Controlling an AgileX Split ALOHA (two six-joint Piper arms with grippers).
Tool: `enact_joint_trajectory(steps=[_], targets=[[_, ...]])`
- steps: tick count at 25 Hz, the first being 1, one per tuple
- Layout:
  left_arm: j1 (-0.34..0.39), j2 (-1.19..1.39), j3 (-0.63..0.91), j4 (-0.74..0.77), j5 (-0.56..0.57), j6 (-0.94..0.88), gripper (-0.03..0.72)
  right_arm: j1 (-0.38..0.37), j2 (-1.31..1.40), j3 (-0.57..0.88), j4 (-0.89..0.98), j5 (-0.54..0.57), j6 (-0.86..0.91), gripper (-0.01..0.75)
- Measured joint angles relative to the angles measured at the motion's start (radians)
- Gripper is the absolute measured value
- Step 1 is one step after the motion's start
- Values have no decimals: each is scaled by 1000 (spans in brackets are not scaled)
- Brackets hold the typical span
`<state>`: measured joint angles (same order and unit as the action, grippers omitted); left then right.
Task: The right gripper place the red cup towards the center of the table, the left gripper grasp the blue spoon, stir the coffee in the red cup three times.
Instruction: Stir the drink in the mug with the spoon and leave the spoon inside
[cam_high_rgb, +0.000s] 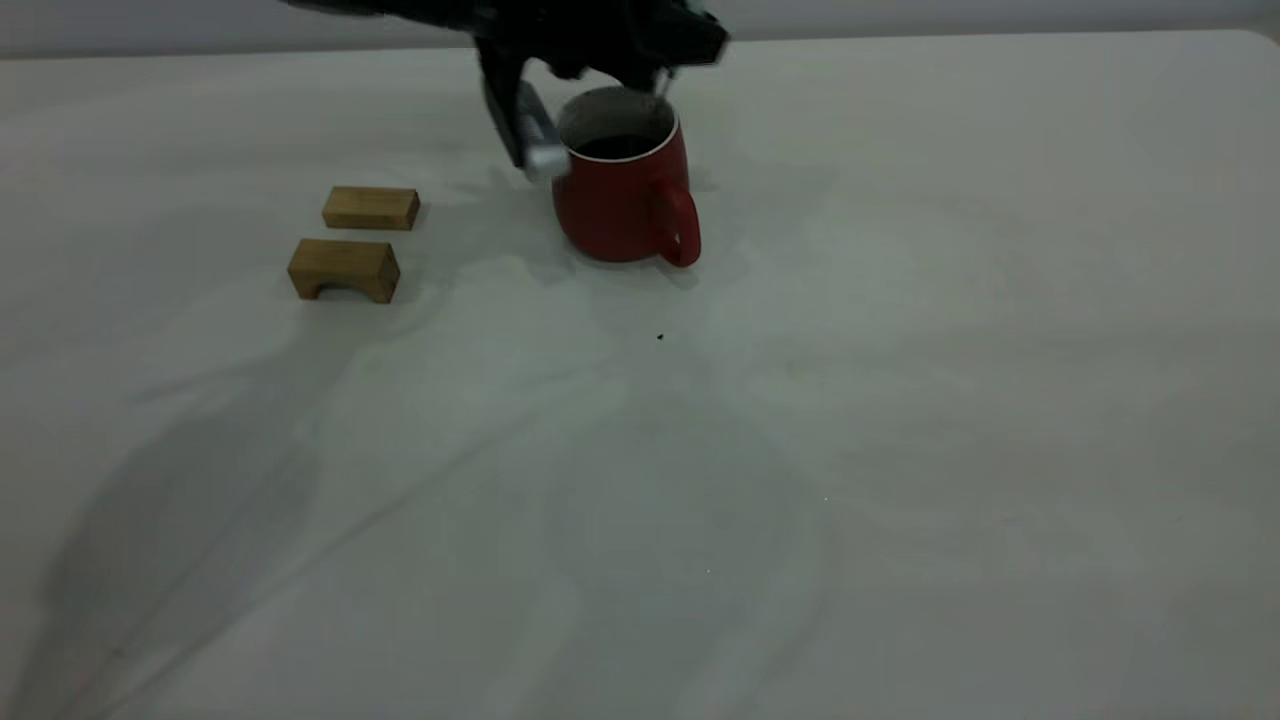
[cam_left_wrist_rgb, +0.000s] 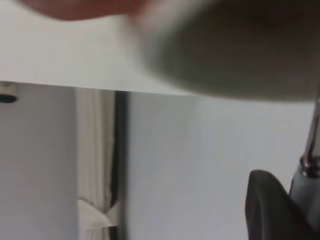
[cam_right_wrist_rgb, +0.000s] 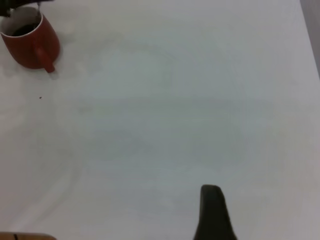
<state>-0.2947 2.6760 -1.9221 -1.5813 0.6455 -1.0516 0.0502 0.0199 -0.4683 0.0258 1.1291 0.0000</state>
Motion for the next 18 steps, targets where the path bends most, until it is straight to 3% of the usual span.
enact_joint_trajectory(steps=[6, 11, 18], targets=[[12, 5, 0, 167, 117, -78, 123, 0, 0, 0, 0, 0, 0, 572], [61, -33, 0, 310, 122, -141, 122, 0, 0, 0, 0, 0, 0, 572], [70, -50, 0, 330, 141, -149, 122, 0, 0, 0, 0, 0, 0, 572]])
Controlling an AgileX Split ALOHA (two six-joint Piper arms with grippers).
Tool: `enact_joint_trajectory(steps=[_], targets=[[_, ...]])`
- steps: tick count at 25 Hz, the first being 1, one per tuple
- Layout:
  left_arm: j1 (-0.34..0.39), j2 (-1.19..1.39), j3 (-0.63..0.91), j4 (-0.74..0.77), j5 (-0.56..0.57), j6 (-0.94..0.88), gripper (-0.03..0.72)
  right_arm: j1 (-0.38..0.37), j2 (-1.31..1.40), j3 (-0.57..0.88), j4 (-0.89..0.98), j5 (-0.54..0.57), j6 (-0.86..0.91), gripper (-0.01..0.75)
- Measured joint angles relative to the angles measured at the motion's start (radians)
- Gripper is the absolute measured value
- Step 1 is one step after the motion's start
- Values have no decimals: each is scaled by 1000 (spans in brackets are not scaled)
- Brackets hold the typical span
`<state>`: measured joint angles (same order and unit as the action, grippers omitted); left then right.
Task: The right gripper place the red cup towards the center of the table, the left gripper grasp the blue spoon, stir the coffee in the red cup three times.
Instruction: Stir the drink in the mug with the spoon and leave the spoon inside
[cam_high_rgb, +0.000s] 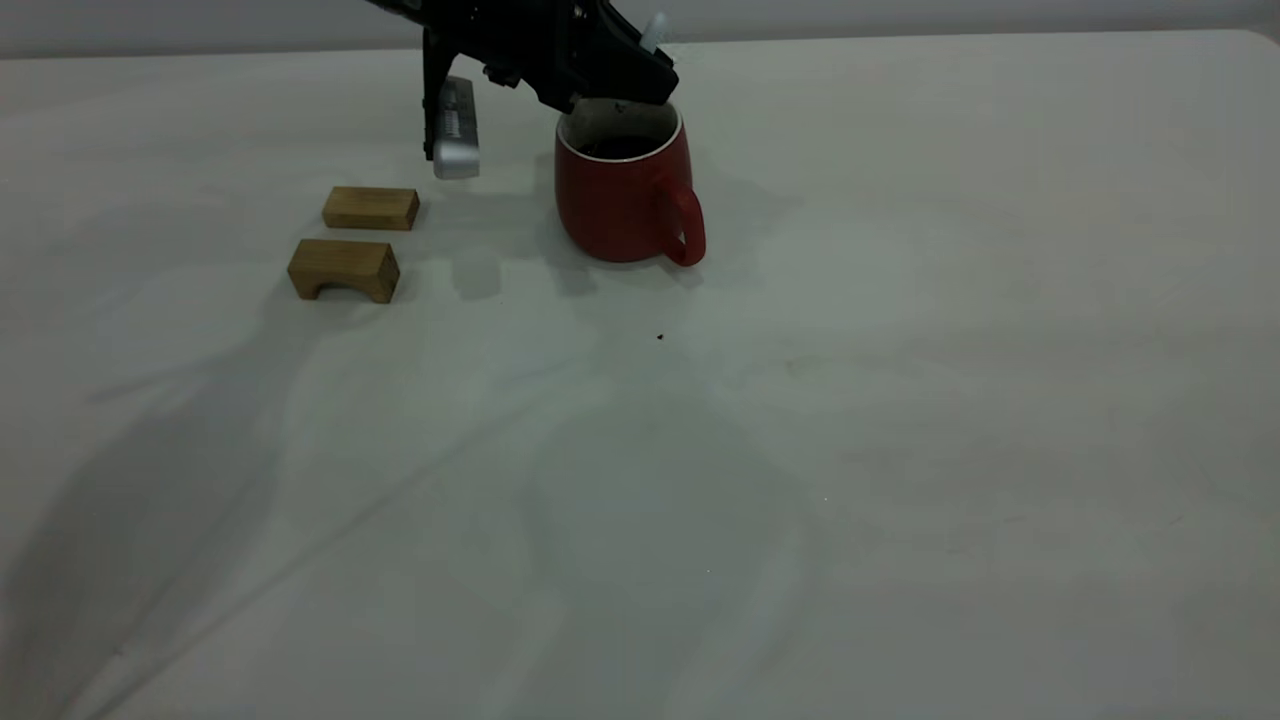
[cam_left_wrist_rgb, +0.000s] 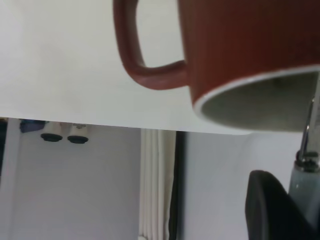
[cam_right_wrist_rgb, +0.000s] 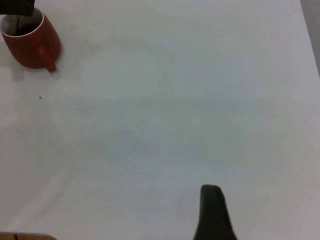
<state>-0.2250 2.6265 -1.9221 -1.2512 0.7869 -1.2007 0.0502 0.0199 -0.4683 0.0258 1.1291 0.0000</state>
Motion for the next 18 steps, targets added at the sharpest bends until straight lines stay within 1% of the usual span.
enact_joint_trajectory(steps=[5, 9, 11, 13, 16, 18], targets=[[0, 0, 0, 0, 12, -1, 122, 0, 0, 0, 0, 0, 0, 572], [0, 0, 0, 0, 43, -1, 122, 0, 0, 0, 0, 0, 0, 572], [0, 0, 0, 15, 50, -1, 137, 0, 0, 0, 0, 0, 0, 572], [0, 0, 0, 64, 51, 6, 200, 0, 0, 0, 0, 0, 0, 572], [0, 0, 0, 141, 52, 69, 392, 0, 0, 0, 1, 0, 0, 572], [0, -9, 0, 182, 53, 145, 495, 0, 0, 0, 1, 0, 0, 572]])
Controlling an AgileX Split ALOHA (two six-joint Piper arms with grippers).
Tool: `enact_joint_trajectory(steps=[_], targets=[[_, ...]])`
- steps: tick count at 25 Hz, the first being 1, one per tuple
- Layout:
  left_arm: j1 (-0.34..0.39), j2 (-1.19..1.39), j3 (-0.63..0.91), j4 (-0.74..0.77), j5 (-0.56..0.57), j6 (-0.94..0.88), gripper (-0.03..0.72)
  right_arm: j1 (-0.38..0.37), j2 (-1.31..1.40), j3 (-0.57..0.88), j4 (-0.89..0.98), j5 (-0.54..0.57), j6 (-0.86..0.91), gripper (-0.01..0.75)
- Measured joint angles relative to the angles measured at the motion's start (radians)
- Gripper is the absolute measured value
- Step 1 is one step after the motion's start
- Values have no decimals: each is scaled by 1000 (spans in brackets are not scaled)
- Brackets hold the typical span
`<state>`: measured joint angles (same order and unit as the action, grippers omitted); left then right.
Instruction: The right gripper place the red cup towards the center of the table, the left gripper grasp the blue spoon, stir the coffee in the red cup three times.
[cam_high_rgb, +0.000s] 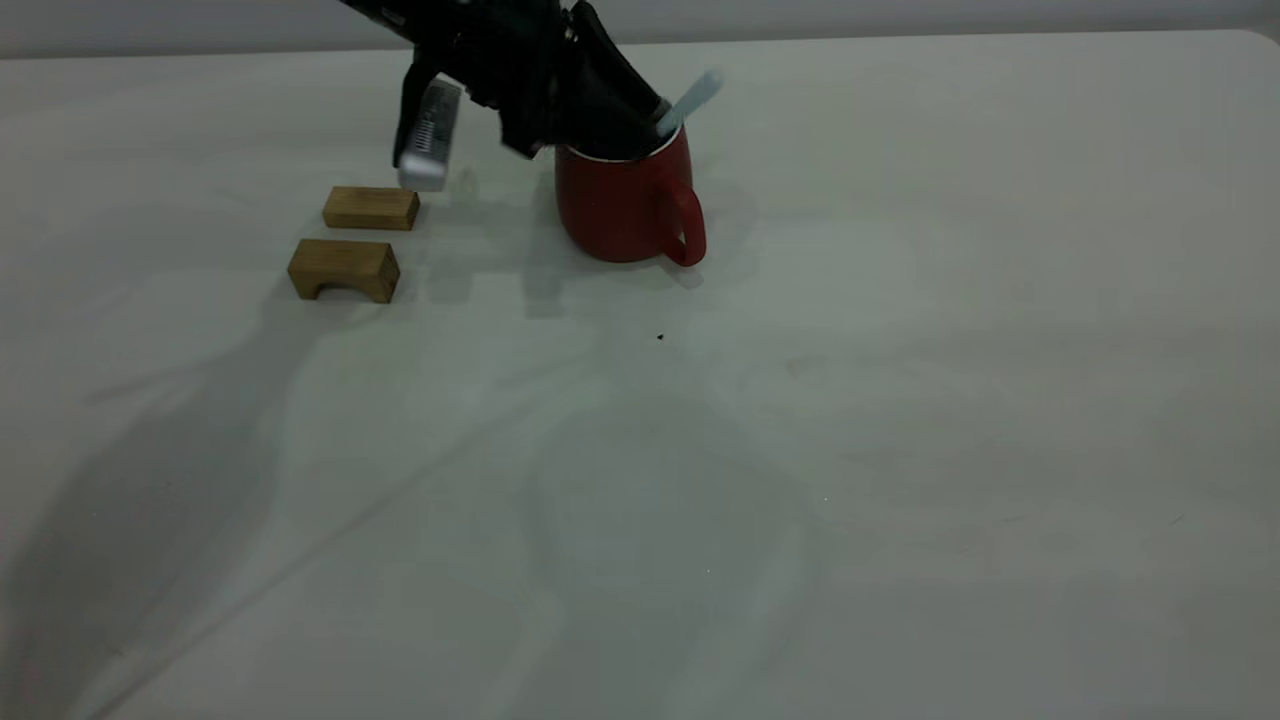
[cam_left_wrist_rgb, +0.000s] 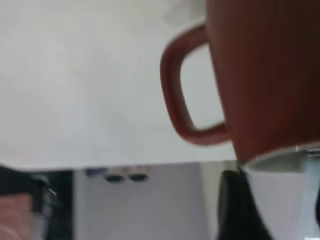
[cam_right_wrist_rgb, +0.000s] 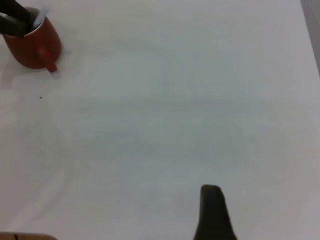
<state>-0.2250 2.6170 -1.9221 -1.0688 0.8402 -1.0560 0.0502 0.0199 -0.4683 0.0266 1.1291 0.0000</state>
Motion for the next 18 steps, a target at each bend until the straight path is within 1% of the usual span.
enact_joint_trajectory(steps=[1, 3, 5, 7, 9, 10, 13, 18], targets=[[0, -6, 0, 26, 7, 44, 536, 0, 0, 0, 0, 0, 0, 572], [1, -36, 0, 73, 45, 126, 580, 0, 0, 0, 0, 0, 0, 572], [0, -77, 0, 158, 119, 213, 586, 0, 0, 0, 0, 0, 0, 572], [0, -132, 0, 280, 224, 287, 570, 0, 0, 0, 0, 0, 0, 572], [-1, -188, 0, 470, 312, 343, 541, 0, 0, 0, 0, 0, 0, 572], [-1, -220, 0, 554, 328, 358, 524, 0, 0, 0, 0, 0, 0, 572], [1, -311, 0, 802, 328, 372, 484, 0, 0, 0, 0, 0, 0, 572], [1, -491, 0, 1102, 328, 371, 441, 0, 0, 0, 0, 0, 0, 572]])
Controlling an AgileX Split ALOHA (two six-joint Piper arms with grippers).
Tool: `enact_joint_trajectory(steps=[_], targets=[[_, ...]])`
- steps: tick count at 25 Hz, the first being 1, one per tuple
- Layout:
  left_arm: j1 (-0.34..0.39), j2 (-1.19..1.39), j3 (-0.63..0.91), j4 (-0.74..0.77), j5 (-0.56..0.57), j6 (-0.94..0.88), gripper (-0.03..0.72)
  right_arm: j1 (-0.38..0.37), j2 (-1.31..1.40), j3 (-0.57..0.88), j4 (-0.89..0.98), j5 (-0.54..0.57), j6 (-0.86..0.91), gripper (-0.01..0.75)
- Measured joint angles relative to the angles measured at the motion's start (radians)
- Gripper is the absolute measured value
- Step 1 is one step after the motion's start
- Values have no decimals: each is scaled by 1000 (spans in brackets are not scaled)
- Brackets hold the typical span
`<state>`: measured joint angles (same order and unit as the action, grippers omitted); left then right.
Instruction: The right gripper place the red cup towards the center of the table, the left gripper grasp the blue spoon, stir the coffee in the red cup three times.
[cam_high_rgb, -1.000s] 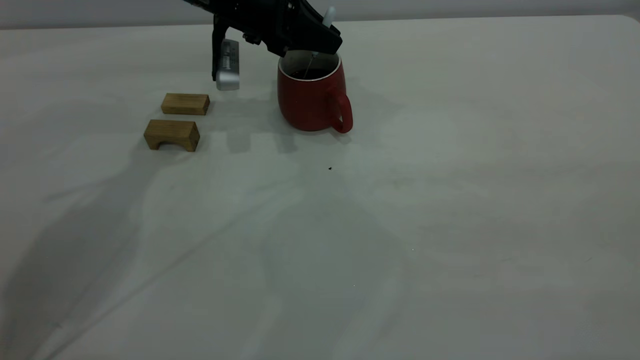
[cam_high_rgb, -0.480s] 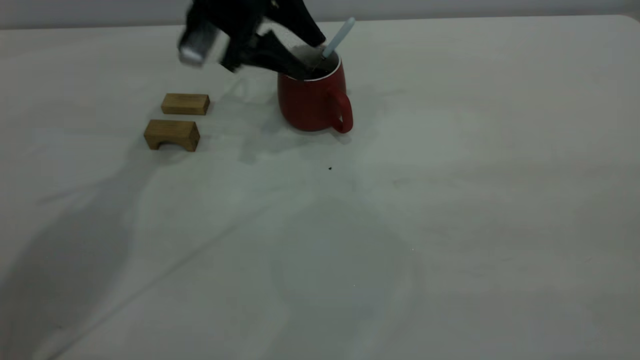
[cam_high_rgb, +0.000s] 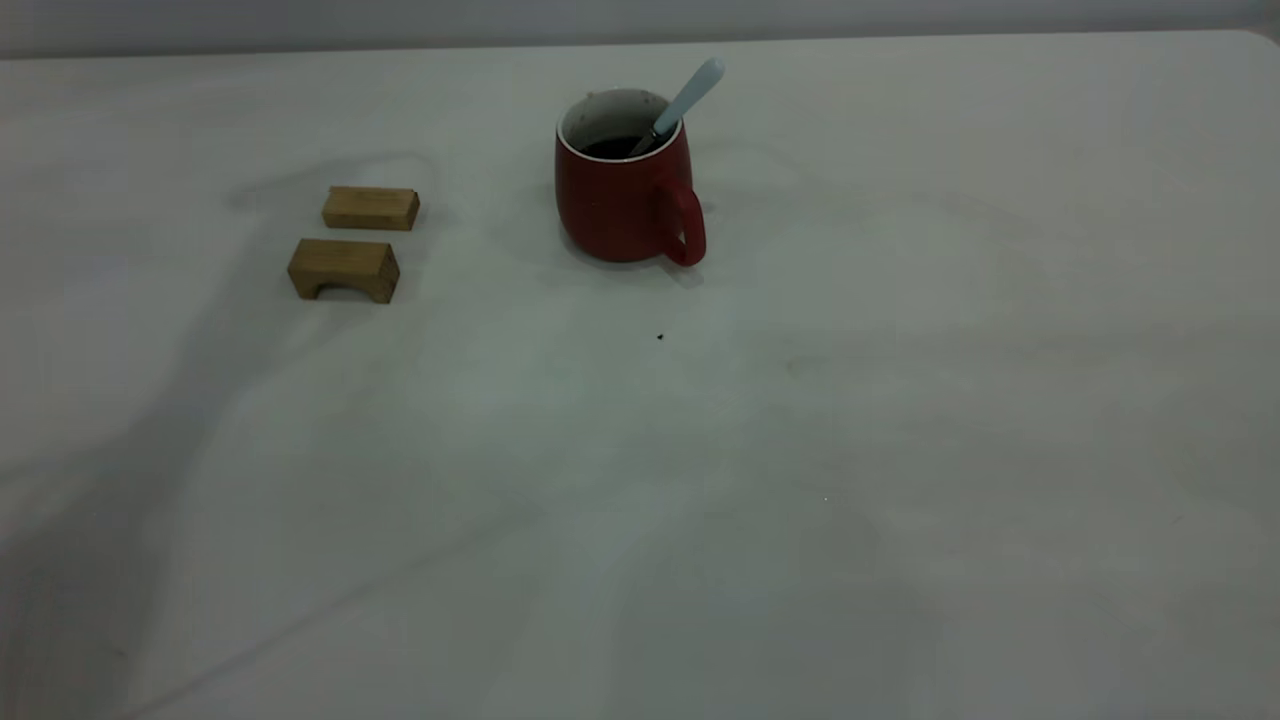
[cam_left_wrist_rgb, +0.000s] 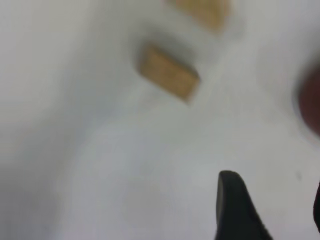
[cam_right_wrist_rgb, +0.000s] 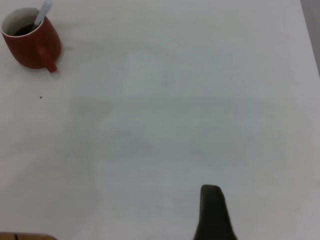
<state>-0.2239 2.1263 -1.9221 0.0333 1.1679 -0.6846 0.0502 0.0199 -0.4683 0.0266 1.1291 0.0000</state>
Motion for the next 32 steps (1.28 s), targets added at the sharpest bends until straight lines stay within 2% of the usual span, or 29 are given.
enact_joint_trajectory(steps=[5, 9, 12, 15, 18, 22, 27, 32], targets=[[1, -172, 0, 192, 0, 8, 426, 0, 0, 0, 0, 0, 0, 572], [1, -303, 0, 326, 0, 87, 424, 0, 0, 0, 0, 0, 0, 572], [1, -410, 7, 366, 0, 285, 424, 0, 0, 0, 0, 0, 0, 572], [1, -557, 81, 297, -8, 517, 424, 0, 0, 0, 0, 0, 0, 572], [1, -730, 239, 138, -47, 696, 424, 0, 0, 0, 0, 0, 0, 572], [1, -991, 517, 0, -127, 751, 424, 0, 0, 0, 0, 0, 0, 572], [1, -1310, 900, -33, -146, 756, 424, 0, 0, 0, 0, 0, 0, 572], [1, -1621, 1210, -33, -116, 754, 423, 0, 0, 0, 0, 0, 0, 572]])
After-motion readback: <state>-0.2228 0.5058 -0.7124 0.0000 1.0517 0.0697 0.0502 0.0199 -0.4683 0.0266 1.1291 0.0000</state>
